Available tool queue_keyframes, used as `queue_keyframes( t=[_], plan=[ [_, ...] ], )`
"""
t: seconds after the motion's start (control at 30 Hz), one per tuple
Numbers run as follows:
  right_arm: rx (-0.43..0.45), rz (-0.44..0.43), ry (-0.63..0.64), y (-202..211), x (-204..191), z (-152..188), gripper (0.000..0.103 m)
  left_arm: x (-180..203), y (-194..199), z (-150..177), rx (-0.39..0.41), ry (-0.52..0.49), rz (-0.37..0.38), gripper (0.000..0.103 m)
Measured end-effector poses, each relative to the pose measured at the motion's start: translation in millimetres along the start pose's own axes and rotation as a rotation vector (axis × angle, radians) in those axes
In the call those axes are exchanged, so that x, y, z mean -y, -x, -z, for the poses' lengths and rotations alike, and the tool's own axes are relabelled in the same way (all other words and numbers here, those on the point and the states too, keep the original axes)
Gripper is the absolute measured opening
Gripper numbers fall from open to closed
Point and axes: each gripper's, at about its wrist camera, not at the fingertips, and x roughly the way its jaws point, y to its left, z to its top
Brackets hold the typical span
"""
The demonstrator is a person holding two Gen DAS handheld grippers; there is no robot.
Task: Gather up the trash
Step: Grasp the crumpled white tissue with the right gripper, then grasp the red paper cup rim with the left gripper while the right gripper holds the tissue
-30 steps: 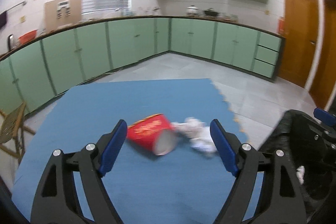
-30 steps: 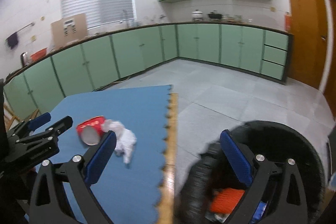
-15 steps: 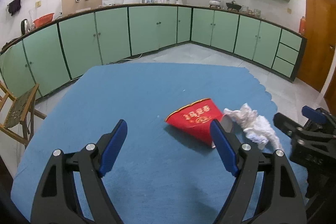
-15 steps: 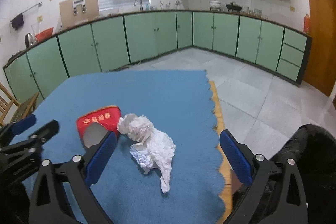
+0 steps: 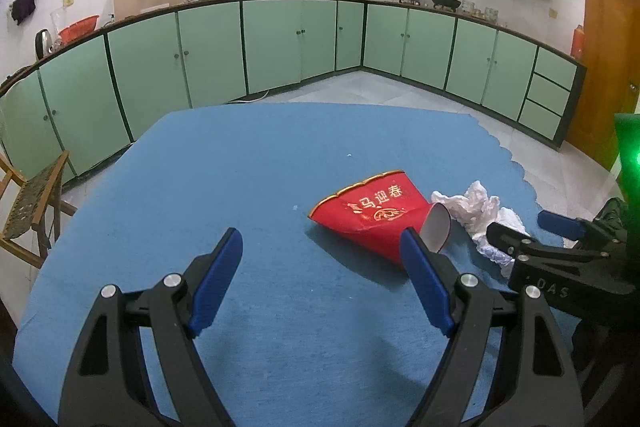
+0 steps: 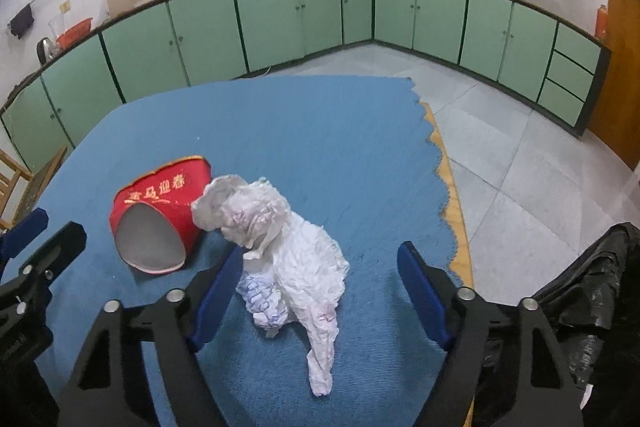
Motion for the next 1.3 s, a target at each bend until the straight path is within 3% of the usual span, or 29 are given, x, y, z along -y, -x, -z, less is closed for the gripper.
queue_keyframes(
  t=[0.1,0.17,0.33,0.63,1.1,1.3],
  plan=[
    [-0.035,-0.021,0.015,-6,-7,2,0.050,3,0,0,0.000,0.000,0.006,0.078],
    [-0.055,-0.050,0.022,-10,-10,3,0.029,6,0,0,-0.002,-0.006,0.012,0.078],
    [-0.044,-0.070,0.020,-5,-9,3,0.011,18,-1,-1,-0.007,-0.006,0.033,0.078],
    [0.004,-0.059,-0.039,4,15,-5,0.010,48,-14,-7,-0.023,-0.039,0.057,0.080],
    [0.006,-0.100,-0.068,-3,32,-7,0.010,66,-59,-12,-0.148,-0.028,-0.022,0.081],
    [0.015,-0.118,-0.063,-2,34,-7,0.010,57,-59,-14,-0.148,0.000,-0.005,0.069]
  ],
)
